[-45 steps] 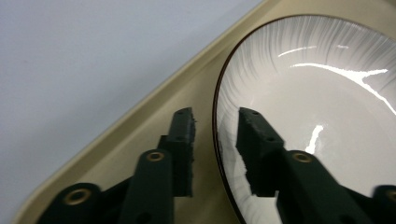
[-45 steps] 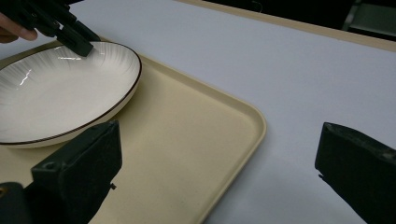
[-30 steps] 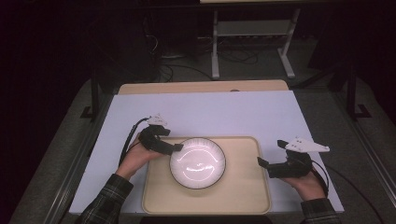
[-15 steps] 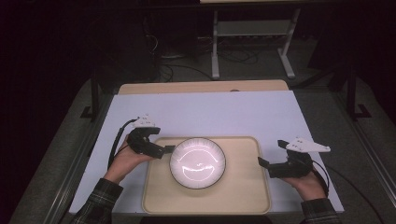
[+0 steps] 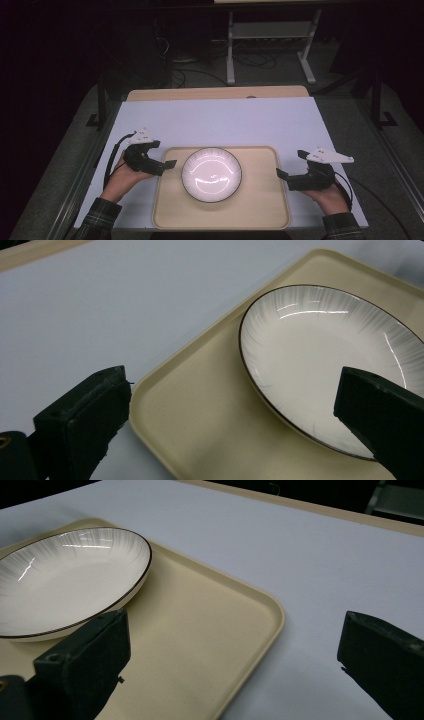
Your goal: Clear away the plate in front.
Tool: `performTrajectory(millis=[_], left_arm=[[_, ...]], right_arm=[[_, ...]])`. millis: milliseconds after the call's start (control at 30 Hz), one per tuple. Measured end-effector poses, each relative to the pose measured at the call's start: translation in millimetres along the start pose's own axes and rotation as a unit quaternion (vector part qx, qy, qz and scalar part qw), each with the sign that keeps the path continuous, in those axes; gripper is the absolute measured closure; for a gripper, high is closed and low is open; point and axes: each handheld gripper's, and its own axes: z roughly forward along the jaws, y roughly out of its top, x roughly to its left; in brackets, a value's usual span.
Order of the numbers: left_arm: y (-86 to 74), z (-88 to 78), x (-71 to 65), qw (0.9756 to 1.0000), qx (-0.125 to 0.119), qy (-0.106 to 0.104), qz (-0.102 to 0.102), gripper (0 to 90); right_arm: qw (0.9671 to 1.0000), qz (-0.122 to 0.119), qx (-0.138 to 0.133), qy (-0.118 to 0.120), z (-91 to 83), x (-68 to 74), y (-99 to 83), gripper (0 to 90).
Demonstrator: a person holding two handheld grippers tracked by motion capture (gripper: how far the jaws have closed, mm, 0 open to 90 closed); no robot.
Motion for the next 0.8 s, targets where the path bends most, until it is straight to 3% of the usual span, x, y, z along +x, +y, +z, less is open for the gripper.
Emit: performTrajectory(millis=[200, 567, 800], left_arm=[[-9.9, -9.7, 2.5, 0.9999, -0.009, 0.01, 0.003, 1.0], [-38.9, -19.3, 8.5, 0.9988, 0.008, 0.043, 0.021, 1.0], [-46.4, -19.5, 14.2, 0.9991, 0.006, 0.042, 0.009, 1.0]], right_arm=[[1.0, 0.0, 0.0, 0.0, -0.3, 0.2, 0.0, 0.1], [1.0, 0.0, 0.003, 0.0, 0.2, 0.1, -0.5, 0.0], [1.0, 0.0, 0.002, 0.0, -0.1, -0.3, -0.7, 0.0]])
